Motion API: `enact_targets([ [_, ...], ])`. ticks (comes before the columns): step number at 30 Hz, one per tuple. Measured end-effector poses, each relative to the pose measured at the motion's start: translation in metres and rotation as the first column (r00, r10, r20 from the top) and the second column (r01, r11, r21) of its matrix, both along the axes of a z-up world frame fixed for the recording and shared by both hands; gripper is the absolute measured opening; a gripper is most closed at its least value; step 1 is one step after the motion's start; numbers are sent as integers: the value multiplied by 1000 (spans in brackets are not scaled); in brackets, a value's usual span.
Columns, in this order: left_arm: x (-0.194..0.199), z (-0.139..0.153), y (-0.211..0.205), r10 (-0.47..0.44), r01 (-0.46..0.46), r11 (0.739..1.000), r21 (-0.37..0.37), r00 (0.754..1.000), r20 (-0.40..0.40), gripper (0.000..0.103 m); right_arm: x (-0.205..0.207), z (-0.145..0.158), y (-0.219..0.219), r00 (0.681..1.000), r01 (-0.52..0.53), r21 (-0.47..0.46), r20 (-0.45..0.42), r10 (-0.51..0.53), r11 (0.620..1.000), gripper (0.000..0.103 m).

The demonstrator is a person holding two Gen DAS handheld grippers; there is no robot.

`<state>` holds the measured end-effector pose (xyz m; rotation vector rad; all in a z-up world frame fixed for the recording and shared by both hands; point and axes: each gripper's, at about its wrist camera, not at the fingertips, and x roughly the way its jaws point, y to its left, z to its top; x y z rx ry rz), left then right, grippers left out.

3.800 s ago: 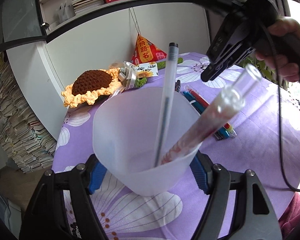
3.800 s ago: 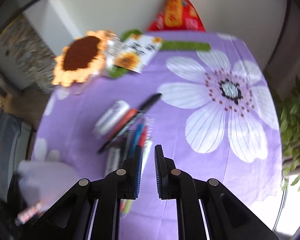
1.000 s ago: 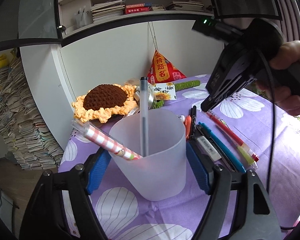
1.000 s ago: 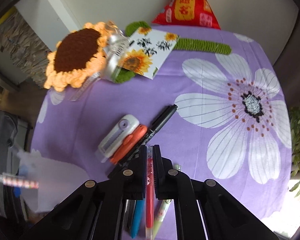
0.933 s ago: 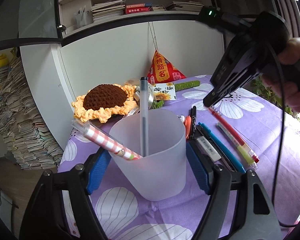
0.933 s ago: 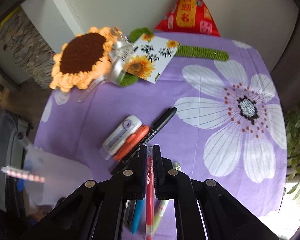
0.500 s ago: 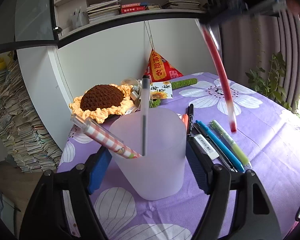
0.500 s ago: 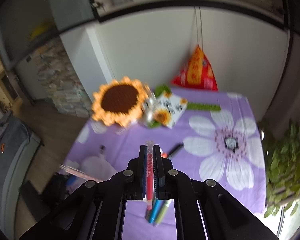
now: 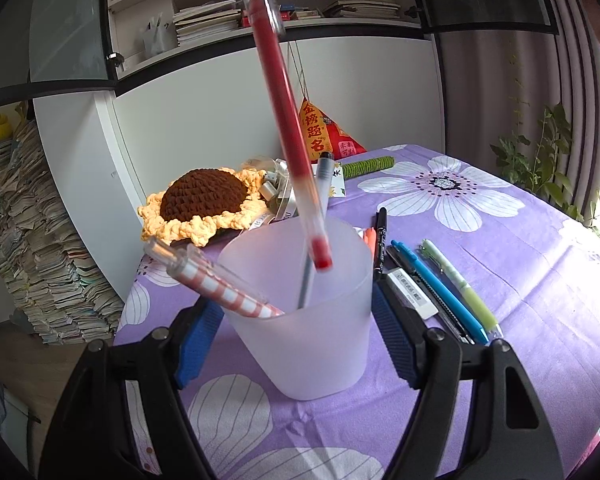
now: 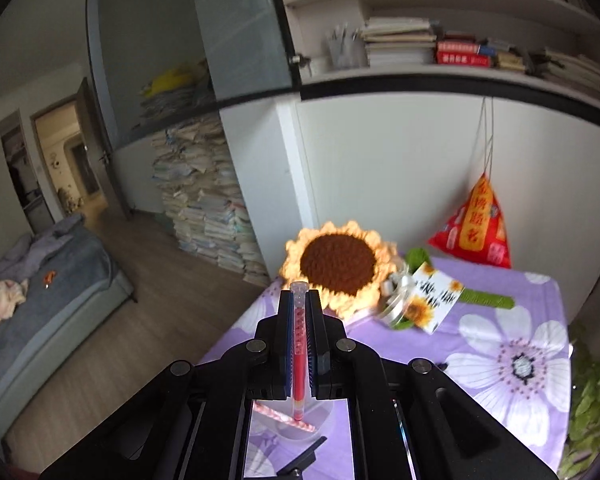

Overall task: Organize stationery
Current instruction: 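Lower the red pen into the cup and release it, then grasp the light green pen from the pile with the right tool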

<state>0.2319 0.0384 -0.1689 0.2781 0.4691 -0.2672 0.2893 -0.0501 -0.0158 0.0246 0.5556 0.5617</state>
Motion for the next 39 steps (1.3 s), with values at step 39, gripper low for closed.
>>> enact_targets([
  [39,1,-1,-1,-2,2,1000,-3,1000,-10,73,73,-170,-99,720,251,-245,-599,-350,936,8],
])
